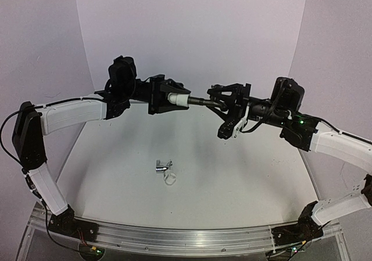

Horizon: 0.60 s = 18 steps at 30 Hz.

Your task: Install the water faucets

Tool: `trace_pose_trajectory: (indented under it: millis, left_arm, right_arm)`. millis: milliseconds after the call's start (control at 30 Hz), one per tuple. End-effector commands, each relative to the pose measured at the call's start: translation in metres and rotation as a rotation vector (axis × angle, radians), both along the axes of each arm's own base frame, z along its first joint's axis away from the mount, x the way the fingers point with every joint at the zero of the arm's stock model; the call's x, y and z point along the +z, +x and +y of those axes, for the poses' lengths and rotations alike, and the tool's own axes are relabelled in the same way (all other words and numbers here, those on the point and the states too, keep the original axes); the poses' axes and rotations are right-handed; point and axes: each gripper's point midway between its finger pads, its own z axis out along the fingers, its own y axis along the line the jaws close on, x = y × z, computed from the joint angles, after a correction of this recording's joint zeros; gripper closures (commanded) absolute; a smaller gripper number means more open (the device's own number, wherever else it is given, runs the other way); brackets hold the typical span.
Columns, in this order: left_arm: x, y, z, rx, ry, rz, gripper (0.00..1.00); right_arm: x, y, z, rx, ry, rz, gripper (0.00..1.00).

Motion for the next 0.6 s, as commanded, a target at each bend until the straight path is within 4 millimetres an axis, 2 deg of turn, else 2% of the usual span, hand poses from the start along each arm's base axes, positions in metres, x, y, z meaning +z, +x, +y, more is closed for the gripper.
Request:
trace_pose_trajectory:
  millis: [0, 100, 233, 367, 467, 567]
  left_arm:
    - [0.029, -0.006, 0.002, -0.023, -0.084, -0.119, 1.00]
    - [0.032, -0.005, 0.001, -0.015, -0.093, -0.156, 1.00]
    - [0.039, -0.005, 0.001, -0.007, -0.111, -0.210, 1.00]
    - [0.040, -0.006, 0.002, -0.015, -0.119, -0.224, 1.00]
    - [0.040, -0.008, 0.003, -0.021, -0.116, -0.228, 1.00]
    - [0.043, -0.010, 0.005, -0.011, -0.121, -0.269, 1.00]
  right_arm:
    - [0.041, -0.005, -0.004, 0.009, 0.114, 0.036, 0.62]
    - [0.050, -0.007, -0.005, 0.023, 0.148, 0.127, 0.69]
    - [0.052, -0.006, -0.005, 0.027, 0.162, 0.235, 0.79]
    - [0.049, -0.007, -0.005, 0.029, 0.161, 0.317, 0.71]
    - [0.045, -0.006, -0.007, 0.017, 0.151, 0.337, 0.71]
    - [0.043, -0.006, -0.008, 0.009, 0.150, 0.361, 0.76]
